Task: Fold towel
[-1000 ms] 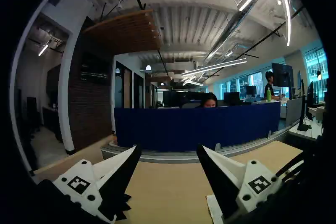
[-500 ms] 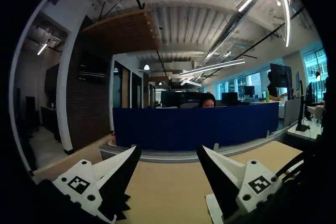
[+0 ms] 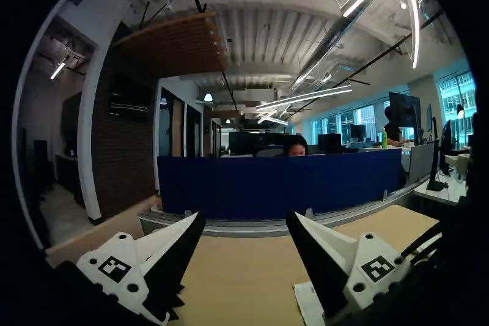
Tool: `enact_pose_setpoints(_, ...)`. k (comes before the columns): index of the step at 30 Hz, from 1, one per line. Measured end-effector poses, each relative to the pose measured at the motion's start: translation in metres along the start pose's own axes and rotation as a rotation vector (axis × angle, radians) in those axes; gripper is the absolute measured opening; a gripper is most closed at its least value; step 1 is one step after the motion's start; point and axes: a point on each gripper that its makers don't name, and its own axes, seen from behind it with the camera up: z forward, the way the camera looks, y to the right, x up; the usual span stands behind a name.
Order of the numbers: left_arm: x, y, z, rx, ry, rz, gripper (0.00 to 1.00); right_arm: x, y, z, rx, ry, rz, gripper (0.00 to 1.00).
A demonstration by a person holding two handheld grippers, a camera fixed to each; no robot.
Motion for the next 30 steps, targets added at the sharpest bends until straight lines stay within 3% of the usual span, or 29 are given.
enact_pose_setpoints(6,-0.006,0.008,0.000,-0.016,-0.028,0.012,0.98,-0.009,-0.007,0.004,0.033,-0.034,-0.019,1.00)
enact_pose_setpoints(18,-0.033,0.029,0.000,-0.068,-0.122,0.038,0.98,-0.054,-0.042,0.004,0.169,-0.177,-0.045,1.00)
enact_pose_setpoints(24,-0.064,0.043,-0.004,-0.110,-0.214,0.049,0.98,-0.084,-0.046,0.000,0.200,-0.254,-0.028,1.00)
enact_pose_setpoints(30,-0.110,0.060,-0.011,-0.169,-0.350,0.096,0.98,-0.129,-0.064,-0.013,0.289,-0.394,-0.058,1.00)
